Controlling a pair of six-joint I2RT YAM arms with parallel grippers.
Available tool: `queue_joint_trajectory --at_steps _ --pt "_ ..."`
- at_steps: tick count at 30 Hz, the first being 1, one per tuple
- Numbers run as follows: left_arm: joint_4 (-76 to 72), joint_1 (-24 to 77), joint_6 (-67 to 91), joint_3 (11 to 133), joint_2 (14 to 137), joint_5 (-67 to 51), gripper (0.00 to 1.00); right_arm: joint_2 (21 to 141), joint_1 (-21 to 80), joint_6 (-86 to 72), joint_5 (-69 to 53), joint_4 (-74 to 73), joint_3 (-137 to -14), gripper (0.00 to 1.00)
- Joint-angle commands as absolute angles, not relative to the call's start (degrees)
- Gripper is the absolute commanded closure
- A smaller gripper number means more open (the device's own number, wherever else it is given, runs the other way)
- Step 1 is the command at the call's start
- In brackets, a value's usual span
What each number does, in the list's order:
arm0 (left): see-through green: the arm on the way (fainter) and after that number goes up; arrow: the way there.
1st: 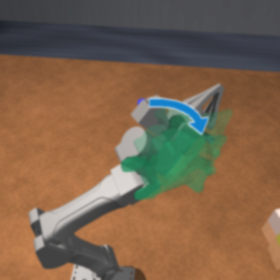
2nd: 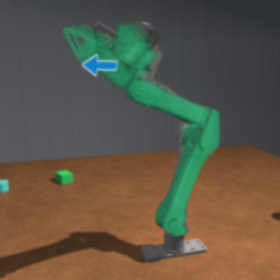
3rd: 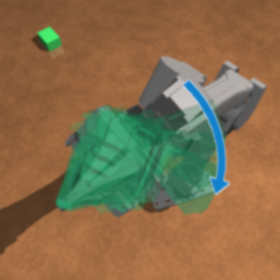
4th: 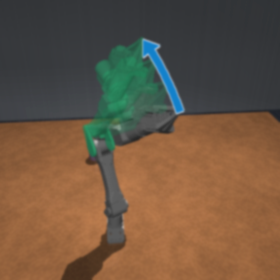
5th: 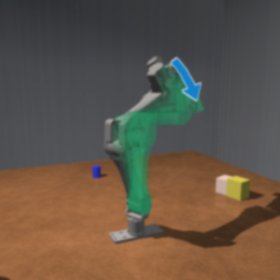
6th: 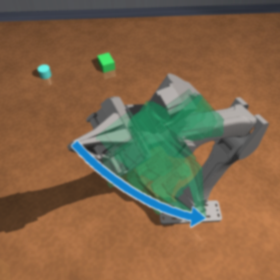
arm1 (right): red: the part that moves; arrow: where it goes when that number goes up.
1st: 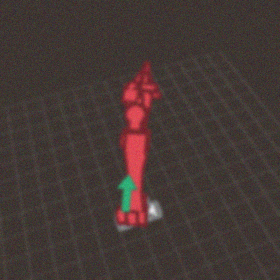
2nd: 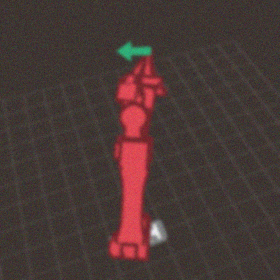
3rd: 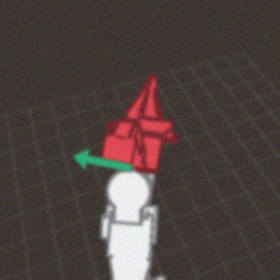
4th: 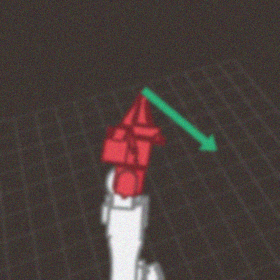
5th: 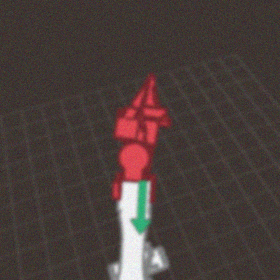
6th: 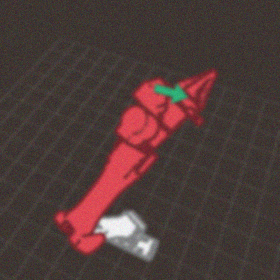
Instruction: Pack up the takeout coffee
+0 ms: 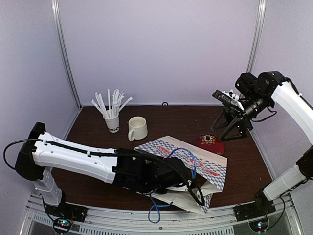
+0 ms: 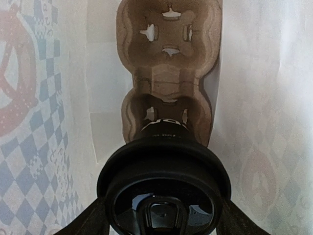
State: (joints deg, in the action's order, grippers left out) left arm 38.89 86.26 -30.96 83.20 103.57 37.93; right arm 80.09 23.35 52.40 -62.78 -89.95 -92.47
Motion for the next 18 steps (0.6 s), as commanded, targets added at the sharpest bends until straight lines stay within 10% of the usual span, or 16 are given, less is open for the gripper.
queue_joint_trajectory --at_steps 1,18 --pt "34.12 84.96 -32.40 81.82 101.55 36.32 0.39 83.84 20.64 59.47 -69.03 -95.45 -94.85 0.18" --pt "32.17 84.44 -35.77 84.46 100.99 32.35 0.39 93.52 15.95 68.41 -71.04 -102.36 -96.89 0.22"
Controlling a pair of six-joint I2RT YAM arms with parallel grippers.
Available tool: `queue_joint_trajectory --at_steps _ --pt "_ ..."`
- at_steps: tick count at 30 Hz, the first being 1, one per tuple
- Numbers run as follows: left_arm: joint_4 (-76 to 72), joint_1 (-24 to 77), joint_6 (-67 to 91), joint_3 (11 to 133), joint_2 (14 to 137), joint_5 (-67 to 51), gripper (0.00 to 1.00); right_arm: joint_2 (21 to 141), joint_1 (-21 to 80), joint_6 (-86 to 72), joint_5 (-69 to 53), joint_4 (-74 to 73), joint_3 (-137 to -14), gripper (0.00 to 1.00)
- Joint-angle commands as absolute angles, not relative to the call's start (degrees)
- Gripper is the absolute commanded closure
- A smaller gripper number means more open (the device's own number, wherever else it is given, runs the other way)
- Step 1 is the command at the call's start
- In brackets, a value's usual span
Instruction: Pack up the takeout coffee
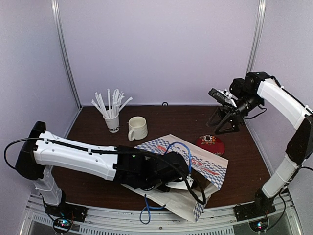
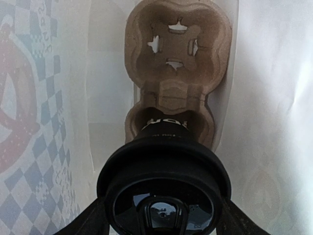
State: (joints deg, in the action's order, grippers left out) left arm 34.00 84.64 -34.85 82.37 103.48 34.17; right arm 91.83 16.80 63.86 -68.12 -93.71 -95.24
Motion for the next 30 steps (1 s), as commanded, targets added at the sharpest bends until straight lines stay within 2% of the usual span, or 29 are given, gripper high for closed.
queue_joint_trajectory --at_steps 1,30 --pt "32.17 84.34 -35.97 84.39 101.17 32.18 0.39 94.05 15.73 68.99 -71.25 -102.86 -97.15 0.22" --pt "30.12 79.43 -37.85 84.64 105.86 24.37 0.39 102.06 11.28 70.44 -72.16 -103.06 -99.23 0.23"
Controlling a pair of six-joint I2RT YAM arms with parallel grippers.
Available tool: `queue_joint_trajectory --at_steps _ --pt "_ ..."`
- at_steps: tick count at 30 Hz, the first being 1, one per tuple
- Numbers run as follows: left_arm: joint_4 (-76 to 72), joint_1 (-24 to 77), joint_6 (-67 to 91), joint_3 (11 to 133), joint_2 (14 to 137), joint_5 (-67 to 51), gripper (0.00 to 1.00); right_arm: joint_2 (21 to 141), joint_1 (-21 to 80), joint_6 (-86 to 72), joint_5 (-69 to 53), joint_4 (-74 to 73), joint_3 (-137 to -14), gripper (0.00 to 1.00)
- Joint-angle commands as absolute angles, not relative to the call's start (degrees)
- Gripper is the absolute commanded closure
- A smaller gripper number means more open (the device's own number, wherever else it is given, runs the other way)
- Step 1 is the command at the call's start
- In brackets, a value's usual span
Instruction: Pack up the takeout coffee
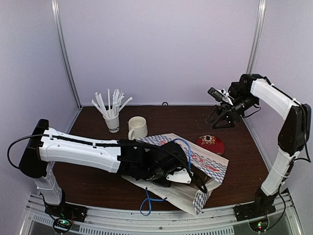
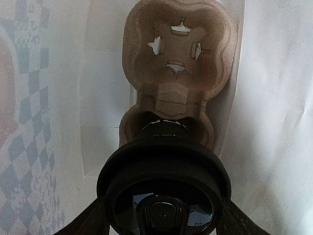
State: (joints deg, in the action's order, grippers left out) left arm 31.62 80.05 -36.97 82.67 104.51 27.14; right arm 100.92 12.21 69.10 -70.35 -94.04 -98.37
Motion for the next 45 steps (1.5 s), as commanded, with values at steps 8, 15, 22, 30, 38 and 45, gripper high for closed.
queue_joint_trajectory --at_steps 8,15,22,30,38,45 --pt "30.74 77.32 -37.36 87.14 108.00 22.64 0.39 104.22 10.47 70.57 -72.18 -103.11 -99.32 0.23" --pt "39.71 74.53 -36.09 96.52 113.63 15.35 0.39 107.40 9.12 70.09 -72.47 -103.13 -99.09 0.25" --pt "50.40 73.32 -34.42 107.88 120.83 9.59 0.38 112.60 5.38 68.26 -71.41 -103.10 -98.27 0.31" --pt "56.87 71.81 -34.54 120.34 129.54 7.01 0.38 116.53 0.79 65.45 -70.96 -103.06 -100.14 0.33" --pt "60.50 69.93 -36.22 129.72 136.81 2.26 0.37 114.41 0.78 66.17 -70.58 -103.13 -96.47 0.33" --pt "61.94 66.90 -32.93 131.94 138.43 -7.68 0.37 113.40 0.78 66.20 -70.96 -103.10 -94.98 0.33"
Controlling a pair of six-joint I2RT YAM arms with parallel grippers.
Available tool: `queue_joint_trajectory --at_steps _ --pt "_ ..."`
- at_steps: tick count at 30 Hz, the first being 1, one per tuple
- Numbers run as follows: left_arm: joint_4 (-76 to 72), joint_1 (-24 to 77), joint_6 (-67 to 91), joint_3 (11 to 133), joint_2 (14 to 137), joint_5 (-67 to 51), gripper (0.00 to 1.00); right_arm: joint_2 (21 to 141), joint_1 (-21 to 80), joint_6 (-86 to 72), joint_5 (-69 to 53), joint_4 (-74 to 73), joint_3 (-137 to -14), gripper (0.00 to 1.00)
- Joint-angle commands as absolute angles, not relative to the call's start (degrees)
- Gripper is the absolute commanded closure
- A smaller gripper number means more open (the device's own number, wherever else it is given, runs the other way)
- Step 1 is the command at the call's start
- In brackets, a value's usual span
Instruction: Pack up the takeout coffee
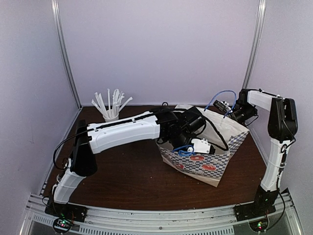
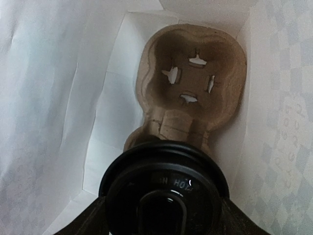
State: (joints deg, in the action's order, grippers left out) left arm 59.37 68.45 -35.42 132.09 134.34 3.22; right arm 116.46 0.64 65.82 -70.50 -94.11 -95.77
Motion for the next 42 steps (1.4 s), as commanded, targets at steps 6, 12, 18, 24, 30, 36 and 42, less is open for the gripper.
queue_joint_trajectory --at_steps 6,12,18,24,30,36,42 --pt "63.34 66.35 -32.83 132.12 137.90 -8.42 0.22 112.64 0.79 65.00 -72.42 -103.14 -94.91 0.32" --pt "66.81 66.24 -31.99 134.52 139.33 -11.71 0.25 111.37 0.79 64.07 -73.04 -103.10 -94.85 0.32" --pt "74.88 66.36 -25.83 134.52 136.50 -16.32 0.32 109.67 0.79 64.81 -73.16 -103.17 -92.38 0.32" --pt "79.19 66.91 -19.86 127.86 132.25 -19.37 0.37 109.14 0.79 65.21 -73.99 -103.12 -91.79 0.32" --pt "79.84 67.25 -18.39 127.55 131.32 -17.78 0.38 109.53 0.79 65.19 -75.66 -103.14 -91.52 0.32" --pt "78.38 67.33 -18.78 129.76 134.38 -12.33 0.42 109.46 0.78 65.39 -75.94 -103.02 -90.84 0.33" --pt "78.04 67.54 -18.87 128.58 131.58 -11.42 0.31 107.58 0.75 65.94 -76.88 -103.10 -89.57 0.32"
